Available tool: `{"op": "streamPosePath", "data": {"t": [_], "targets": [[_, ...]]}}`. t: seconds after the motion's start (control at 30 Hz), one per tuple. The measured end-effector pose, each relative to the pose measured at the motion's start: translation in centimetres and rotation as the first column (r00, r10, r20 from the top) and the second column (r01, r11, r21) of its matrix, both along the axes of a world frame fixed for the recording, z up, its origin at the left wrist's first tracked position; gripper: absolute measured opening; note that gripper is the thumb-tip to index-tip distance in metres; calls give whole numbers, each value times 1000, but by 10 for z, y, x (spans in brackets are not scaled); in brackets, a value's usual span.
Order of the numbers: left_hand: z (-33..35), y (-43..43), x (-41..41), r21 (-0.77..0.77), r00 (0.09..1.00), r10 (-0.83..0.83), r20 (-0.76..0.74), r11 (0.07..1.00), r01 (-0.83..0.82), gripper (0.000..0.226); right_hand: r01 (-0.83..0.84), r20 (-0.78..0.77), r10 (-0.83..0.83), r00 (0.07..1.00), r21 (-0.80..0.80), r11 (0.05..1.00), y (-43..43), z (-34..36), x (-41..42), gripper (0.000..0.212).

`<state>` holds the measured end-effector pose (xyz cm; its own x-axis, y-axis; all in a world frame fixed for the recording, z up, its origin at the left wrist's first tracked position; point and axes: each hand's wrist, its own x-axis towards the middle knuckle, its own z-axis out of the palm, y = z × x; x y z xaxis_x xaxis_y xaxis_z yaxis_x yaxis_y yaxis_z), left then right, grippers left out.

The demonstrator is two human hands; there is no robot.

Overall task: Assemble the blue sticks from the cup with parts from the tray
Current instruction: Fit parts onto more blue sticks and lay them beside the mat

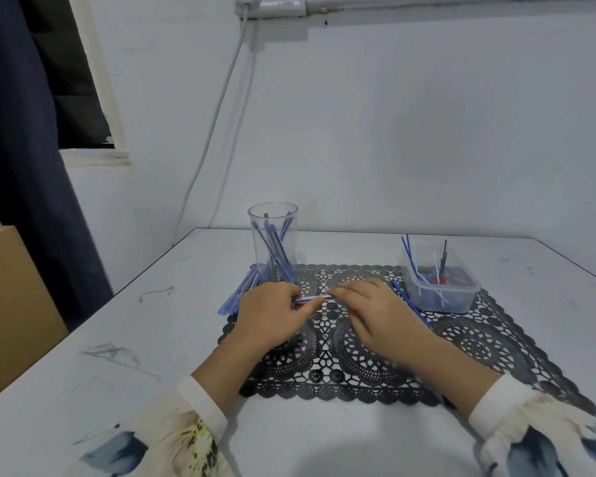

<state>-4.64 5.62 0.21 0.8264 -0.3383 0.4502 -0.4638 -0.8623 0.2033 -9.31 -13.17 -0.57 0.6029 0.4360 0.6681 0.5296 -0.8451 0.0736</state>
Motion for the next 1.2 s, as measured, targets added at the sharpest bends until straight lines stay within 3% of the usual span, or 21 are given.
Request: {"op": "streamPosePath", "data": {"t": [0.27, 0.43, 0.77, 1.0, 1.2], "targets": [[1, 2, 2, 50, 1000, 23, -20, 999, -22, 56, 79, -32, -80, 996, -36, 996, -10, 1, 7, 36], [2, 2, 1, 41, 1000, 3, -11, 999, -2, 55, 82, 49, -79, 996, -54, 995, -21, 2, 11, 12], [3, 3, -1, 14, 1000, -1, -10, 1000, 1, 54, 195, -12, -196, 980, -65, 979, -32, 9, 13, 39], [3, 3, 0, -3, 1000, -12, -13, 1000, 12, 49, 317, 58, -315, 947, -44, 947, -45, 14, 13, 32], [3, 3, -1, -8, 1000, -21, -19, 1000, 21, 48, 356, 47, -352, 935, -125, 926, -59, 10, 19, 30]]}}
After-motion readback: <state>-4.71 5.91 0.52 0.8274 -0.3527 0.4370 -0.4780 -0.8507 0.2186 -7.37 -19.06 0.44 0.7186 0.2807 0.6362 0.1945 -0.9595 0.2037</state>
